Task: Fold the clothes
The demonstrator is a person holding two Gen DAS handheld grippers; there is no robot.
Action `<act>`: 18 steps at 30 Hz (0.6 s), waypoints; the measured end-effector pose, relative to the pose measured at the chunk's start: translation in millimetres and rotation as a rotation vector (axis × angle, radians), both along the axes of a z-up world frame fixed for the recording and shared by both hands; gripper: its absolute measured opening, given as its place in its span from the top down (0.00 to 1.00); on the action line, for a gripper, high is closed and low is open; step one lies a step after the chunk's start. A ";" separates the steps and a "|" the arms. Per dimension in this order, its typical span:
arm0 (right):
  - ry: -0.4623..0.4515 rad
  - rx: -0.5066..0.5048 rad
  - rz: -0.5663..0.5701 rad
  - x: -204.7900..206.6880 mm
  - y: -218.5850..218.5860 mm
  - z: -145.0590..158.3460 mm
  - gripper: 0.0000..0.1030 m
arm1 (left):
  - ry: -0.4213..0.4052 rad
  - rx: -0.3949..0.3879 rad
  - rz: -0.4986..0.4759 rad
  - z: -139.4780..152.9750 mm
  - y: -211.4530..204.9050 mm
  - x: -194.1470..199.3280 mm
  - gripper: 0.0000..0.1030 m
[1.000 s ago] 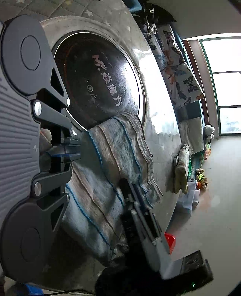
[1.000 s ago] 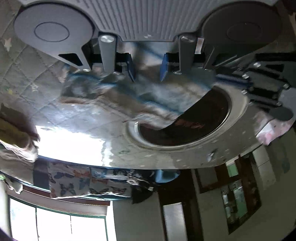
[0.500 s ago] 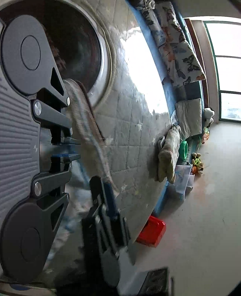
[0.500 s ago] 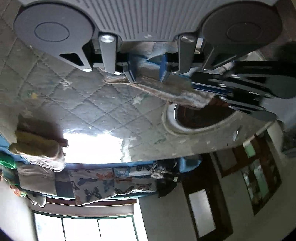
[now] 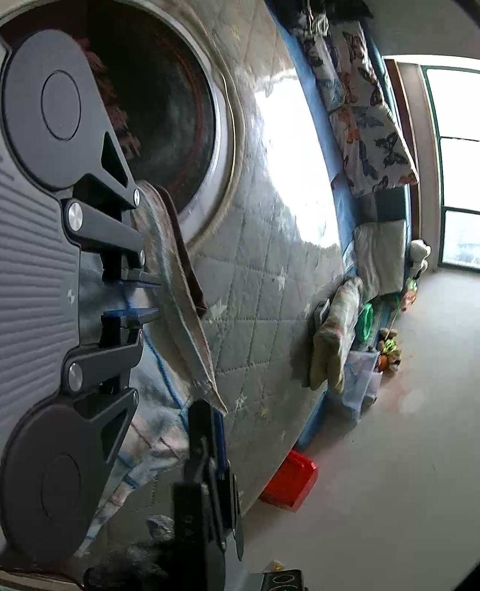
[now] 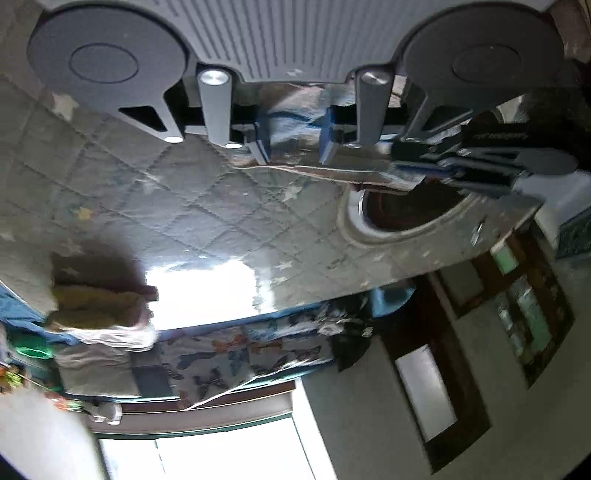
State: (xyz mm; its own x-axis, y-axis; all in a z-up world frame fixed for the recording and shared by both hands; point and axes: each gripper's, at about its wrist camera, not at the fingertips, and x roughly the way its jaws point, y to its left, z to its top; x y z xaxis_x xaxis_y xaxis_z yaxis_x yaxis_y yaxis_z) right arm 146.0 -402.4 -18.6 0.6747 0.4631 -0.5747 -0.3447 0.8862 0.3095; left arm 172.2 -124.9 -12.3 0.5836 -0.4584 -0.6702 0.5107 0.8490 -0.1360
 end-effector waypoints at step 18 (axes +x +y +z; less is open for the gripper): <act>0.076 0.050 -0.075 -58.3 -14.3 -21.3 0.55 | 0.034 -0.033 0.226 -1.9 52.6 -69.3 0.57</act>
State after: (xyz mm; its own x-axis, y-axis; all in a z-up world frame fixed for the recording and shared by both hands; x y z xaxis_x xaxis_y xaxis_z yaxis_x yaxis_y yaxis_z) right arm 87.7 -416.7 -39.9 0.6639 0.4422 -0.6030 -0.2521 0.8916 0.3763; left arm 102.9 -72.3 -14.2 0.6512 -0.3406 -0.6782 0.3024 0.9361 -0.1798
